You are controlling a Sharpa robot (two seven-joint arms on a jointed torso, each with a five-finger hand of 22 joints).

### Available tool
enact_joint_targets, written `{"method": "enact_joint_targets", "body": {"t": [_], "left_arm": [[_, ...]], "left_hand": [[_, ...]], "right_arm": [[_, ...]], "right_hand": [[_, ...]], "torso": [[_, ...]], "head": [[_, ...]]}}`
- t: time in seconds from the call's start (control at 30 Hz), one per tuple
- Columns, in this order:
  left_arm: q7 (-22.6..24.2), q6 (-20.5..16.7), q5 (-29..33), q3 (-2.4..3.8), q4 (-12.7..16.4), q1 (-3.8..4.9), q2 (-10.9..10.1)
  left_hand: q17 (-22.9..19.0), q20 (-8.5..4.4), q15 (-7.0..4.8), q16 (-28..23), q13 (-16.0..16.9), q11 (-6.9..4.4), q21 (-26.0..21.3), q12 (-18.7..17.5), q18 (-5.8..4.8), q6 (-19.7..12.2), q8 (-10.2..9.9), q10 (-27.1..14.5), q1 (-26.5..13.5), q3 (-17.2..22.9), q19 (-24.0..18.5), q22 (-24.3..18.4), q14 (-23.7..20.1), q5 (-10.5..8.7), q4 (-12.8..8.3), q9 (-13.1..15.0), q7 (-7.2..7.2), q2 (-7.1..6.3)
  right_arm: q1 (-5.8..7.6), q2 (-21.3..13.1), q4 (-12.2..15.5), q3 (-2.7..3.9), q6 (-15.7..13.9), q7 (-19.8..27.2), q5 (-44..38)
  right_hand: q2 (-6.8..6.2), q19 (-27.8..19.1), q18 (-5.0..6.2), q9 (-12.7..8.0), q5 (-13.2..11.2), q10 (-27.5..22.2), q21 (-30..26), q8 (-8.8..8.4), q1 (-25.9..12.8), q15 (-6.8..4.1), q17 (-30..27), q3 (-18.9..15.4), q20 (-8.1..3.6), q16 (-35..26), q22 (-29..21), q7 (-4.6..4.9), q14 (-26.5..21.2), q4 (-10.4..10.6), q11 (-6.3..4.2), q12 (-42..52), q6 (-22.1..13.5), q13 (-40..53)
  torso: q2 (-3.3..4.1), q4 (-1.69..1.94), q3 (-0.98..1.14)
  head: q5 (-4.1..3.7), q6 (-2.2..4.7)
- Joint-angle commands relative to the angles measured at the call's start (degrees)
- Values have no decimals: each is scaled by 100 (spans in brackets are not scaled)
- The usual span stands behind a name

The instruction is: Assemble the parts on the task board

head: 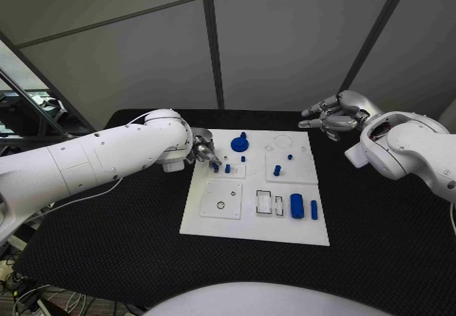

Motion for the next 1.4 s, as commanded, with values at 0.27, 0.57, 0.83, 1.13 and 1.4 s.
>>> {"method": "enact_joint_targets", "body": {"t": [0.27, 0.57, 0.83, 1.13, 1.4], "left_arm": [[-135, 292, -120, -7, -18, -1, 1], [-143, 357, -124, -15, -33, -7, 19], [-127, 223, -125, -21, -47, -13, 50], [-110, -29, -125, -23, -15, -21, 36], [-113, -143, -126, -21, 147, -43, -43]], "left_hand": [[1169, 9, -35, 18, 691, 2, 15, 23, -59, 18, 30, 43, 13, 755, 36, -12, 493, 36, -707, 8, -30, 66], [1168, 8, -36, 17, 685, 2, 13, 6, -58, 19, 31, 39, 11, 759, 34, -15, 493, 36, -708, 10, -30, 65], [1168, 7, -36, 18, 683, 2, 13, 0, -59, 23, 36, 38, 2, 769, 35, -13, 493, 35, -708, 16, -31, 64], [1186, 4, -40, 33, 690, -3, 38, 30, -67, 33, 49, 52, -12, 798, 61, 21, 499, 38, -714, 34, -37, 63], [1191, -4, -49, 39, 692, -12, 58, 47, -72, 36, 66, 65, -23, 851, 85, 49, 502, 36, -748, 64, -44, 43]], "right_arm": [[10, 0, 5, 4, 31, 62, 13], [10, 5, 2, 4, 33, 65, 13], [10, 5, 7, 4, 32, 65, 13], [10, 0, 10, 4, 30, 67, 13], [10, -1, 0, 4, 35, 73, 13]], "right_hand": [[36, 26, 55, -4, 37, -36, -29, -25, -37, 14, 3, 13, -12, -36, -5, 0, 33, -29, 3, -20, -44, -7], [36, 26, 55, -4, 37, -36, -29, -25, -37, 14, 3, 13, -12, -36, -5, 0, 33, -29, 3, -20, -44, -7], [36, 26, 55, -4, 37, -36, -29, -25, -37, 14, 3, 13, -12, -36, -5, 0, 33, -29, 3, -20, -44, -7], [36, 26, 55, -4, 37, -36, -29, -25, -37, 14, 3, 13, -12, -36, -5, 0, 33, -29, 3, -20, -44, -7], [39, 35, 54, -3, 39, -36, -34, -25, -43, 14, 4, 18, -12, -47, -4, 0, 37, -33, 3, -19, -45, -13]], "torso": [[-1, -3, 0], [1, -2, 2], [0, 0, 1], [-1, 0, 1], [0, 6, -2]], "head": [[9, -10], [3, -27], [-6, -28], [-8, -30], [-8, -44]]}}
